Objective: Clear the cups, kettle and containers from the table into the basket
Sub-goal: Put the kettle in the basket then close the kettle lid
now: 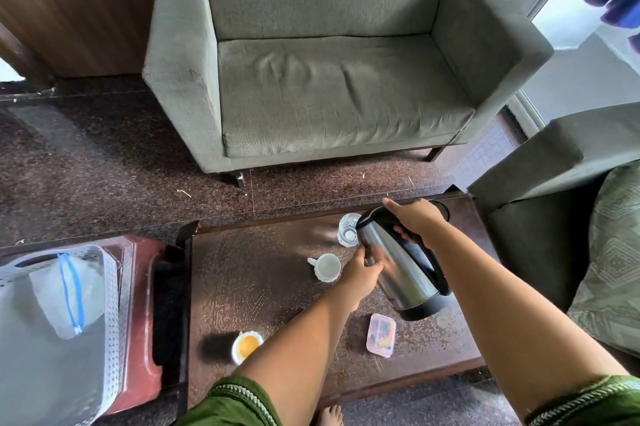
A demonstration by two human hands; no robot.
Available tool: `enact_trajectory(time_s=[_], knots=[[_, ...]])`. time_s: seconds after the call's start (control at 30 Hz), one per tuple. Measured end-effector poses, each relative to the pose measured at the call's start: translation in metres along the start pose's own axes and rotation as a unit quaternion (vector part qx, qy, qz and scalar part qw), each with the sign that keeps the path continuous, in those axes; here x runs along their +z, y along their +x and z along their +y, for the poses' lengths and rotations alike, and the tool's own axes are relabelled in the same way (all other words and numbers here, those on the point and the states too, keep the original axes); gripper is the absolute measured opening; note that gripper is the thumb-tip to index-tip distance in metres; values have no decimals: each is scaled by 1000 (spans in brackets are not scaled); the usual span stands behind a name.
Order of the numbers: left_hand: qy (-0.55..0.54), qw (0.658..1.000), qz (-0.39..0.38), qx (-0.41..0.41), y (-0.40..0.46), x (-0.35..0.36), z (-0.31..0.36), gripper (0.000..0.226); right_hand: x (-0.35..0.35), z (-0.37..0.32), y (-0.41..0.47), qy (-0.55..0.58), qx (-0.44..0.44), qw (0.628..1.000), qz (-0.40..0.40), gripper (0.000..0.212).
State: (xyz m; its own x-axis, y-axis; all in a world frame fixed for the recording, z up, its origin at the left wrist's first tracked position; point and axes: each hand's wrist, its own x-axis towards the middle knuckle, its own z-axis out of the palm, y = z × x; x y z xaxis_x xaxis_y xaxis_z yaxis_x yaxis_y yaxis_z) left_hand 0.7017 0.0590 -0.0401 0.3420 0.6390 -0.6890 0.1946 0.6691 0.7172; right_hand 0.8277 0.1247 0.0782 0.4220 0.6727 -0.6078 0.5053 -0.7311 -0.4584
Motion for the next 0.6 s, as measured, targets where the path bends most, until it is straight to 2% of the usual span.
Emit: enact_trajectory(time_s=[0.1, 0.23, 0.6], knots=[[-2, 1000, 3, -2, -1, 0, 2, 77, 0, 1, 2, 2, 4, 1000, 0, 60], [13, 1000, 6, -5, -3, -1, 3, 63, 0, -1, 0, -10, -1, 1000, 2, 61], [9, 1000, 10, -5, -10, -4, 10, 64, 1, -1, -5, -21, 1, 1000, 15, 63]])
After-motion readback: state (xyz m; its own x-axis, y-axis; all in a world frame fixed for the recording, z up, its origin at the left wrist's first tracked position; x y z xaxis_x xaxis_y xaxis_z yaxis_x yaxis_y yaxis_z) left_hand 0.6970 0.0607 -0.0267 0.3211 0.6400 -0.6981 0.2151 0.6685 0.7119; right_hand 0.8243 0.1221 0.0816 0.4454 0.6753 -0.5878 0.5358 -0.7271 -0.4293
